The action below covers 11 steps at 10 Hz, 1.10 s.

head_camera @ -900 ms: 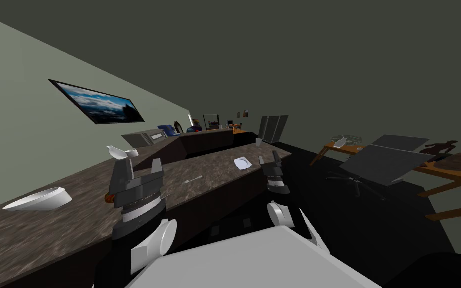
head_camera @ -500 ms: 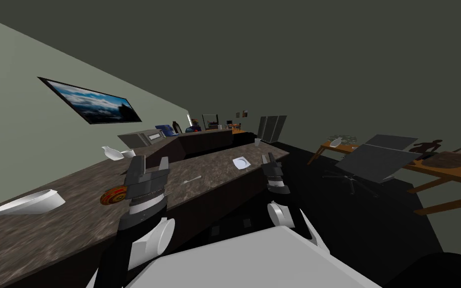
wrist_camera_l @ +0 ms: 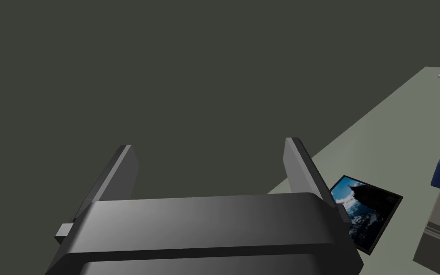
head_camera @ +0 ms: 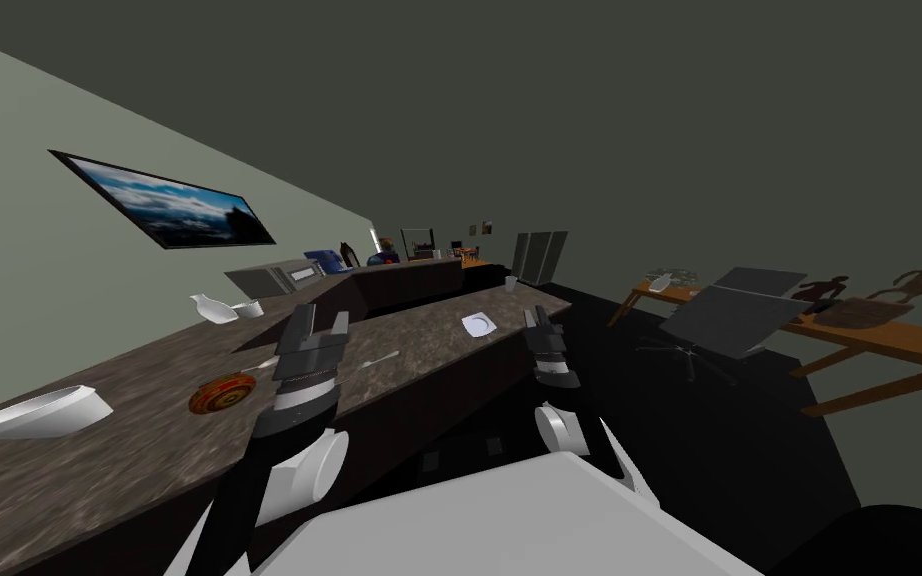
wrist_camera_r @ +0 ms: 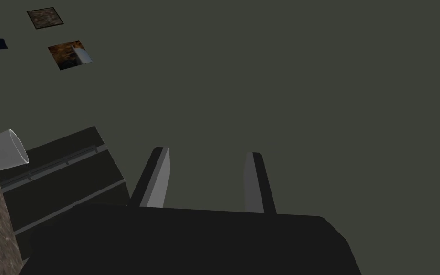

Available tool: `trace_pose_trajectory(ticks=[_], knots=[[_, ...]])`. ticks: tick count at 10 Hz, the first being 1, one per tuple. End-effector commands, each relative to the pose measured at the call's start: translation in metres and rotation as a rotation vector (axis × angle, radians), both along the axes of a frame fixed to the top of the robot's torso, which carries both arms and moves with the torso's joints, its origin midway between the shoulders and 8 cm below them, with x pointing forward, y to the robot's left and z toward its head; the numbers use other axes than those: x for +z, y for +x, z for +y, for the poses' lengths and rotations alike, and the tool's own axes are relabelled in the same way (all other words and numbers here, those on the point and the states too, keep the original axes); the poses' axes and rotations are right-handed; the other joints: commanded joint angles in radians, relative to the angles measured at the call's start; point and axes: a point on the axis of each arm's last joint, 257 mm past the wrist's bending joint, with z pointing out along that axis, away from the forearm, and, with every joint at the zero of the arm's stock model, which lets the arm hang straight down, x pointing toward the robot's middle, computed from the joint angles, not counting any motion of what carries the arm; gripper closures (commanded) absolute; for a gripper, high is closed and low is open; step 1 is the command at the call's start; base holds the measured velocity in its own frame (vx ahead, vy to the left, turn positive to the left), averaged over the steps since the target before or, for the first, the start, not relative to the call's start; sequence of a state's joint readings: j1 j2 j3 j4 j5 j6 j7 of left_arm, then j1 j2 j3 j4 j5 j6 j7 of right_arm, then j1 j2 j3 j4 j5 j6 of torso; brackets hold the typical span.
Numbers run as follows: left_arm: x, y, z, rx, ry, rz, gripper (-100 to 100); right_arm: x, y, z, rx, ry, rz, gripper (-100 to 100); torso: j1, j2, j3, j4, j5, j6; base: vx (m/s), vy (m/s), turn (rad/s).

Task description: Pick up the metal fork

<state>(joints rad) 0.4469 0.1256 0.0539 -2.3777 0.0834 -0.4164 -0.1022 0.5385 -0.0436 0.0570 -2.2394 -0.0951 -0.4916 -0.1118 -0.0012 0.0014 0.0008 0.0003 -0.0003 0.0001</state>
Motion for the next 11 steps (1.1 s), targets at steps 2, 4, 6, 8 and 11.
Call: trace_pose_trajectory(ticks=[2,4,6,8,11], knots=[[-0.005,0.017,0.001,-0.012,0.0,0.052,-100,0.0,0.0,0.0,0.0,0.0,0.0,0,0.0,0.0,0.0,0.0,0.0,0.0,-0.018,-0.018,-0.054],[-0.011,0.029,0.003,-0.016,-0.004,0.097,-100,0.0,0.0,0.0,0.0,0.0,0.0,0,0.0,0.0,0.0,0.0,0.0,0.0,-0.021,-0.019,-0.043],[-0.018,0.042,0.005,-0.019,-0.011,0.145,-100,0.0,0.0,0.0,0.0,0.0,0.0,0,0.0,0.0,0.0,0.0,0.0,0.0,-0.024,-0.015,-0.066],[-0.024,0.054,0.006,-0.022,-0.019,0.186,-100,0.0,0.0,0.0,0.0,0.0,0.0,0,0.0,0.0,0.0,0.0,0.0,0.0,-0.024,-0.016,-0.063],[-0.034,0.068,0.009,-0.022,-0.03,0.247,-100,0.0,0.0,0.0,0.0,0.0,0.0,0,0.001,-0.001,0.0,0.0,0.0,0.0,-0.015,-0.01,-0.049]])
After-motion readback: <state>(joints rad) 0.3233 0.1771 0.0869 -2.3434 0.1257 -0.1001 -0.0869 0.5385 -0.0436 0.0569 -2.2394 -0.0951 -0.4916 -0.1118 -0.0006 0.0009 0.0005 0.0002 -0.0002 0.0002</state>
